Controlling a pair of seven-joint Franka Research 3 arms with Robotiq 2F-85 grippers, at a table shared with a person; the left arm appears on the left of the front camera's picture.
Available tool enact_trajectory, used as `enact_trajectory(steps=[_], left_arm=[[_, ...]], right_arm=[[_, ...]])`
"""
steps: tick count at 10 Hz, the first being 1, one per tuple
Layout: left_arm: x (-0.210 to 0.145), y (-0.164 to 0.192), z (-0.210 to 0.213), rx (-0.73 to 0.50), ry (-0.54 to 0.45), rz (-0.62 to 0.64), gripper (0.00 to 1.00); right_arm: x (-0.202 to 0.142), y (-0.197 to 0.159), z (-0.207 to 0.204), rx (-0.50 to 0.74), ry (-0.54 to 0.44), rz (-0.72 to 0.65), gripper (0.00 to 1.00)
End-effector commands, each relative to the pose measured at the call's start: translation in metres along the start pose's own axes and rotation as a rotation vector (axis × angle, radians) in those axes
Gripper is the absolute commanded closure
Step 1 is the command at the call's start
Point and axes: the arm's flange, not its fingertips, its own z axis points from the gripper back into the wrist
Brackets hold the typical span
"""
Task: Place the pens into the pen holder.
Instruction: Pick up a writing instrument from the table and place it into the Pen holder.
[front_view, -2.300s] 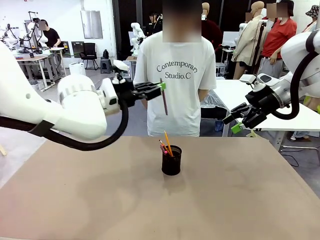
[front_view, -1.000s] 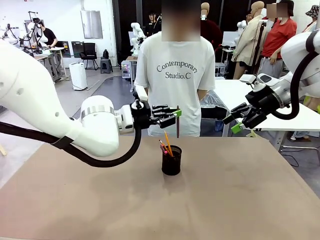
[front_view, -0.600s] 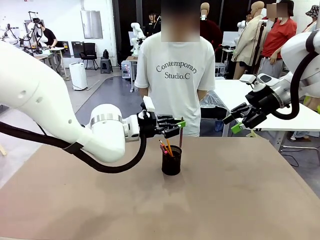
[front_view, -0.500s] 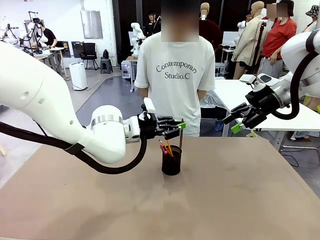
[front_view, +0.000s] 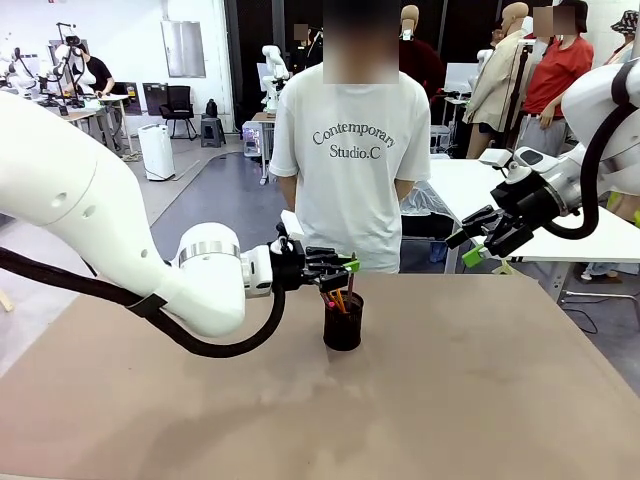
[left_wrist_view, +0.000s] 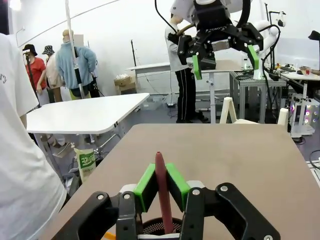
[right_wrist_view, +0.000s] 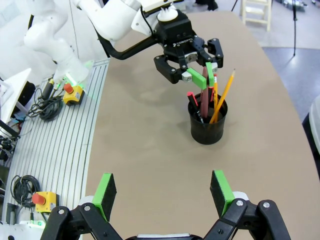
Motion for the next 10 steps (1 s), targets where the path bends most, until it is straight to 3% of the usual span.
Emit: enact_trajectory(steps=[1,5,6,10], left_arm=[[-0.002,0.0,0.0,0.012,-0.009,0.008,0.89],[0.004,0.002,0.01,0.031,-0.033,0.017,0.12],[0.007,0.001,0.013,0.035,-0.037,0.021,0.0],[0.022,0.002,0.045,0.036,-0.028,0.045,0.0]], right_arm=[[0.001,0.002,0.001,0.002,-0.006,-0.005,0.0],[0.001,0.002,0.001,0.002,-0.006,-0.005,0.0],[0.001,0.002,0.001,0.002,-0.006,-0.005,0.0],[0.001,0.002,0.001,0.002,-0.006,-0.005,0.0]])
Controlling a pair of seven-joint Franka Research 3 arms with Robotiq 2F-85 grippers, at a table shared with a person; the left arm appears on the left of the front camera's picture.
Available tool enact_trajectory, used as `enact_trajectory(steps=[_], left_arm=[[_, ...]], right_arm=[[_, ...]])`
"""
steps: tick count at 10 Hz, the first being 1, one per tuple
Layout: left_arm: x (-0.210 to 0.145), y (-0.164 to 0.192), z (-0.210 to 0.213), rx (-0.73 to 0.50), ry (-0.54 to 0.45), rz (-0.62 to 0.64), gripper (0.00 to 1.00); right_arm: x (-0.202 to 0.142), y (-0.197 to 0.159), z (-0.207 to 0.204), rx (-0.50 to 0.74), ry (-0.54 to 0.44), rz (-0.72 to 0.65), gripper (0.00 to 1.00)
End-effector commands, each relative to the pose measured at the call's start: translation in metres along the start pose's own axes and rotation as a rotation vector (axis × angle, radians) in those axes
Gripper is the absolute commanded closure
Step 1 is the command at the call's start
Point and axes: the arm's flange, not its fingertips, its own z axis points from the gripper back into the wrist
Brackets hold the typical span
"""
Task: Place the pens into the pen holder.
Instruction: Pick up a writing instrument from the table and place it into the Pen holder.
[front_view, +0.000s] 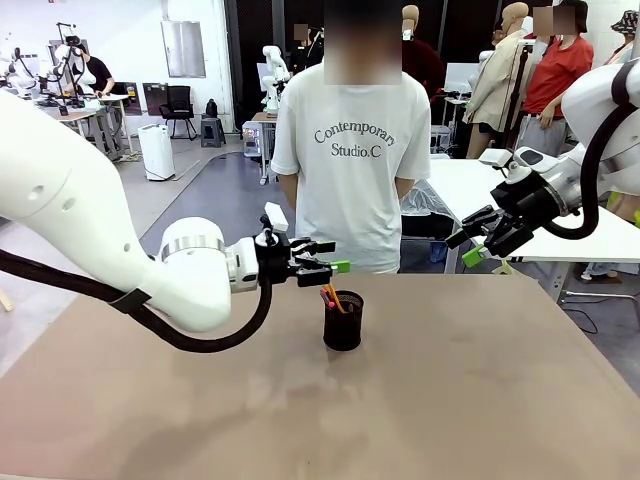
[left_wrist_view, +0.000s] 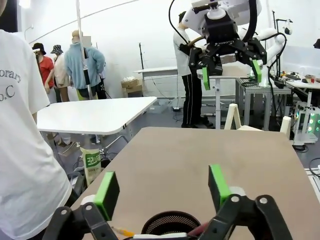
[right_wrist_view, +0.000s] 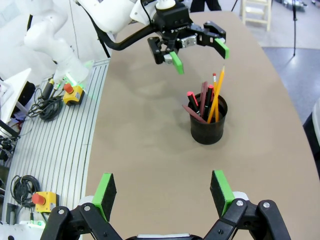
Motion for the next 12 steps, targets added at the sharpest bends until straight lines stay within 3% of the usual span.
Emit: enact_trajectory(steps=[1,6,12], left_arm=[[0.011,-0.004,0.023,-0.005,-0.001,0.027,0.0],[0.035,-0.004,0.064,-0.012,0.076,-0.004,0.0],[0.064,-0.001,0.129,-0.085,0.294,-0.01,0.0]], right_arm=[[0.001,0.002,0.001,0.002,-0.006,-0.005,0.0],[0.001,0.002,0.001,0.002,-0.006,-0.005,0.0],[0.001,0.002,0.001,0.002,-0.006,-0.005,0.0]])
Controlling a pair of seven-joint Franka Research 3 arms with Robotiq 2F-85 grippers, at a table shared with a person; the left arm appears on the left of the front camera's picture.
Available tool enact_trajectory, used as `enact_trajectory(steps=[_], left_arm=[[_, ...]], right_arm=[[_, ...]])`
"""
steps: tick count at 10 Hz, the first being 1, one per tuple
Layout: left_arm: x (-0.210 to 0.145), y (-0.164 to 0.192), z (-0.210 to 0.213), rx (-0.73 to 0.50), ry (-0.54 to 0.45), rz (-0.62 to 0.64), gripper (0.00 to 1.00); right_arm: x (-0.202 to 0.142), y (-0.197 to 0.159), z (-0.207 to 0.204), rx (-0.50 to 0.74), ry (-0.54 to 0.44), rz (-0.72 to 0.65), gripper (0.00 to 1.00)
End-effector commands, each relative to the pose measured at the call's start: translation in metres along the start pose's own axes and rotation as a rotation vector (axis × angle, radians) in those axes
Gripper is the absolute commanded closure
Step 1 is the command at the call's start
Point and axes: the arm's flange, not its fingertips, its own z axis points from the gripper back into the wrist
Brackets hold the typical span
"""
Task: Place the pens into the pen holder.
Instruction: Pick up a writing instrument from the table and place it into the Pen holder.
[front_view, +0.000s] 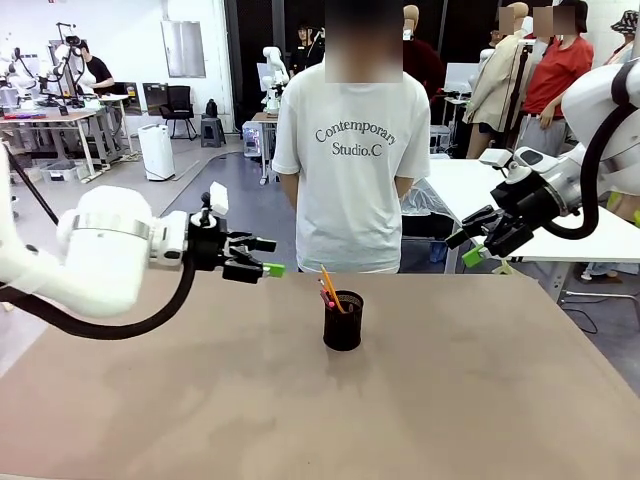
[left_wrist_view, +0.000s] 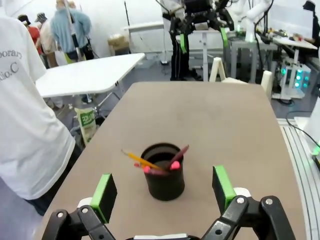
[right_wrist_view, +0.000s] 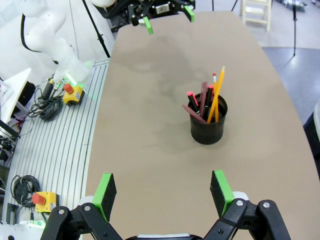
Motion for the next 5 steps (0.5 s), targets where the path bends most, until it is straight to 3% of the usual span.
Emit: enact_trajectory(steps=[1,5], left_arm=[[-0.002,0.002,0.024,-0.031,0.053,0.004,0.0],[-0.007,0.008,0.066,-0.03,0.217,0.06,0.0]], right_arm=[[0.001,0.002,0.001,0.002,-0.006,-0.005,0.0],[0.001,0.002,0.001,0.002,-0.006,-0.005,0.0]])
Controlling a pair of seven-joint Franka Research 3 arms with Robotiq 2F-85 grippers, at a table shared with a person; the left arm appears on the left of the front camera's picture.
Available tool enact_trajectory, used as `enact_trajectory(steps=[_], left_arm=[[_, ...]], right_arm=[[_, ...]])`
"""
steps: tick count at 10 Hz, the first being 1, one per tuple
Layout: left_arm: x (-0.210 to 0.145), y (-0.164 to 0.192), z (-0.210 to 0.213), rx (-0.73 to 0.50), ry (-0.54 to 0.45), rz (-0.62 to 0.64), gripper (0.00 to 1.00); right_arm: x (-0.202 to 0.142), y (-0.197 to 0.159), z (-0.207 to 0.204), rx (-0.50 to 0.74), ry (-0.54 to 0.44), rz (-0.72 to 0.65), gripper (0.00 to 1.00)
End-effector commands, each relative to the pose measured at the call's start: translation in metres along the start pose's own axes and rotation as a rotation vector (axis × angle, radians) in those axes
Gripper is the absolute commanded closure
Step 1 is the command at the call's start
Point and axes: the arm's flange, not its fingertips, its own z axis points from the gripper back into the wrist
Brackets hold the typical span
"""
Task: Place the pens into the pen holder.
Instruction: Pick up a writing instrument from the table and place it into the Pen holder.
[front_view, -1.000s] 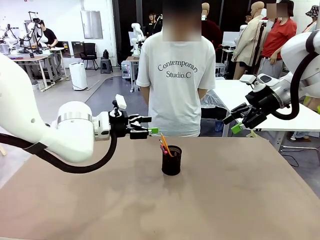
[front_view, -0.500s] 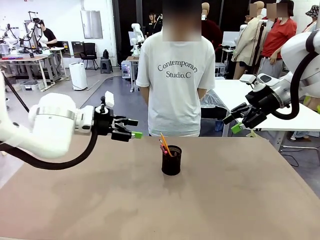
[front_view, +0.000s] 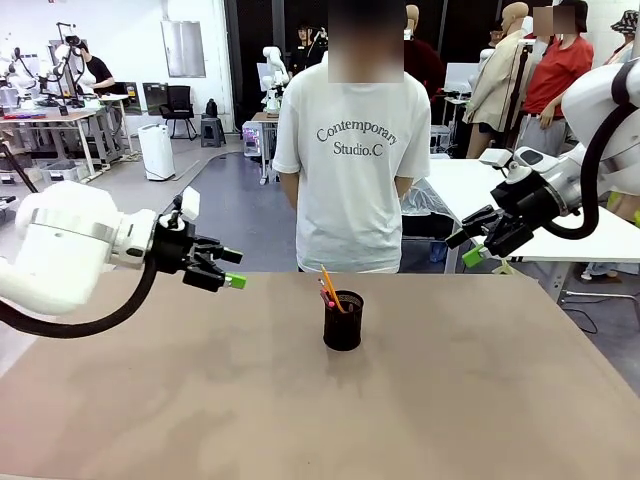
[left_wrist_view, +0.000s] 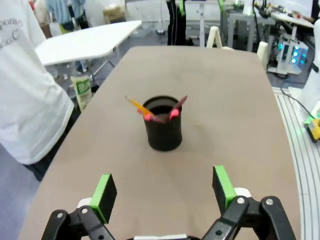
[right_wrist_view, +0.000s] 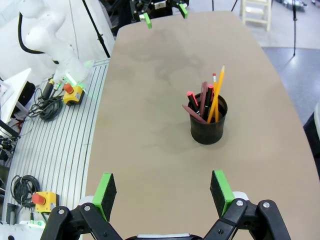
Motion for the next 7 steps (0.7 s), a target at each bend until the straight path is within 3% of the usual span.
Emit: enact_trajectory(steps=[1,3,7], left_arm=[[0.008,0.005,0.02,-0.041,0.092,0.043,0.0],[0.018,0.011,0.032,-0.076,0.122,0.13,0.0],[0.031,0.014,0.045,-0.095,0.12,0.098,0.0]], right_arm=[[0.001,0.002,0.001,0.002,-0.006,-0.005,0.0],[0.001,0.002,0.001,0.002,-0.006,-0.005,0.0],[0.001,0.002,0.001,0.002,-0.006,-0.005,0.0]])
